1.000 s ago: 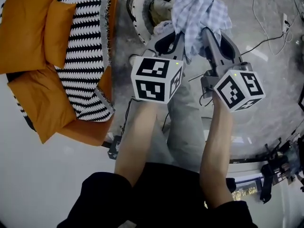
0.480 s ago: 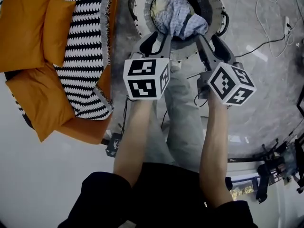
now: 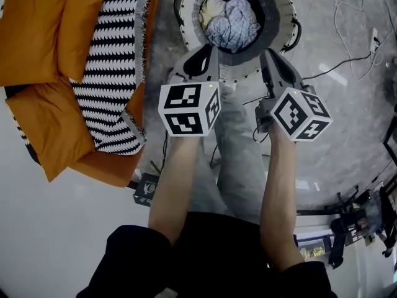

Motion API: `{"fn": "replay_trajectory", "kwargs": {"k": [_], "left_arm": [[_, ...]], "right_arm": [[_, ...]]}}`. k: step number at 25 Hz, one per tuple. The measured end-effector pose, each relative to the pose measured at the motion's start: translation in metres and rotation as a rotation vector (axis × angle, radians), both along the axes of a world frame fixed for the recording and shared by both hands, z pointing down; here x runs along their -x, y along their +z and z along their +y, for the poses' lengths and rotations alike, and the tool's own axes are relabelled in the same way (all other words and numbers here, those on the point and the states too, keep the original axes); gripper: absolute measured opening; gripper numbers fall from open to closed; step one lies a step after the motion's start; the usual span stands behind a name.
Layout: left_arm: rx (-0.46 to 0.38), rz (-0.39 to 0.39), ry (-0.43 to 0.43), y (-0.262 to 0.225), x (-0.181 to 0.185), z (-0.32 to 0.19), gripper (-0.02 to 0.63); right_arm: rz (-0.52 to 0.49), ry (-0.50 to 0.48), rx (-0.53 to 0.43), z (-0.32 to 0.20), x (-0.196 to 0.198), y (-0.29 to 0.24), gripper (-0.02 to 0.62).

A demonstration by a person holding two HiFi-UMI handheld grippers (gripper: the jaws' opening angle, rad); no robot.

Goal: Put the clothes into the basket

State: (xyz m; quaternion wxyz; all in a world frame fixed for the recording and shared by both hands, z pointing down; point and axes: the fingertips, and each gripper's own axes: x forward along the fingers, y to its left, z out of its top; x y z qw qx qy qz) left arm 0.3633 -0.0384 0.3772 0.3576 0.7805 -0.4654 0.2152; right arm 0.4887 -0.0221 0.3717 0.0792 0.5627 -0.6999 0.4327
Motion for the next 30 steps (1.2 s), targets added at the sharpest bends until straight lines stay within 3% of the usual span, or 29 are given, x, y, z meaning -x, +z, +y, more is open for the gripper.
{"fn": "replay_trajectory", "kwargs": {"k": [6, 12, 23, 30], "left_arm": [[0.012, 0.008, -0.134, 0.046, 0.043, -0.028, 0.014], [0.006, -0.009, -0.32, 0.026, 0.093, -0.032, 0.009], [0.0, -0.032, -0.72, 0.014, 0.259, 0.037, 0.009], [-0.063, -0.043, -0.968, -0.057, 0.377, 0.101, 0.009]], "right_arm": [[-0.057, -0.112, 0.004, -0.029, 0.035, 0.048, 0.017], [-0.09, -0.284, -0.016, -0.054, 0.082, 0.032, 0.014], [-0.176, -0.618, -0.047, -0.045, 0.25, 0.011, 0.014], [-0.221, -0.832, -0.081, -0.012, 0.388, -0.054, 0.013]]}}
